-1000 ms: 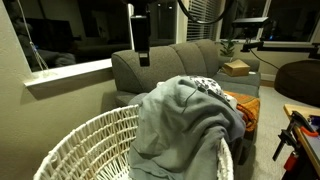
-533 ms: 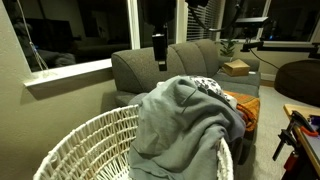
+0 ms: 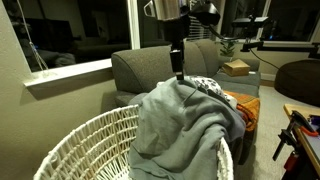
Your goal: Pick up the grey fabric and place it in the basket.
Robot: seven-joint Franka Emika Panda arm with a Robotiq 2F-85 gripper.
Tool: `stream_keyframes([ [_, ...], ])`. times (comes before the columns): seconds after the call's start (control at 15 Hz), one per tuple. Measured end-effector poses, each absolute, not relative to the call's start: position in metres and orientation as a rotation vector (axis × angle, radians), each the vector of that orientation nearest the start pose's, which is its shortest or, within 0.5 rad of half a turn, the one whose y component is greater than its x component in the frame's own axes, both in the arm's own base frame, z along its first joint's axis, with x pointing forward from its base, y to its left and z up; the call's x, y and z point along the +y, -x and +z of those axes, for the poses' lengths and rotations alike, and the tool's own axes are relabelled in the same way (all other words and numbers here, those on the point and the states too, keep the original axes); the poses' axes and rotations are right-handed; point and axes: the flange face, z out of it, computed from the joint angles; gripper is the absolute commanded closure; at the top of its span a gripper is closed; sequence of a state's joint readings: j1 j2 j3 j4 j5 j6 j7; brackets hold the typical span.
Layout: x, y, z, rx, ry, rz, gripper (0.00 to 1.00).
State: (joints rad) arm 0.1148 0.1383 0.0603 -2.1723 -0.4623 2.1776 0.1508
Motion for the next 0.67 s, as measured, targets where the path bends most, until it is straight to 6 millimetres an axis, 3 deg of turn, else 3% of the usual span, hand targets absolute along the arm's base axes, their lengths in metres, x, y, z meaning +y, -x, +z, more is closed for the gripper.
stream_keyframes([
  [0.4,0.055,-0.517,0.296,-0.46,3.473,0.231,0.0],
  [0.67,0.04,-0.517,0.291,-0.416,3.467,0.202,0.0],
])
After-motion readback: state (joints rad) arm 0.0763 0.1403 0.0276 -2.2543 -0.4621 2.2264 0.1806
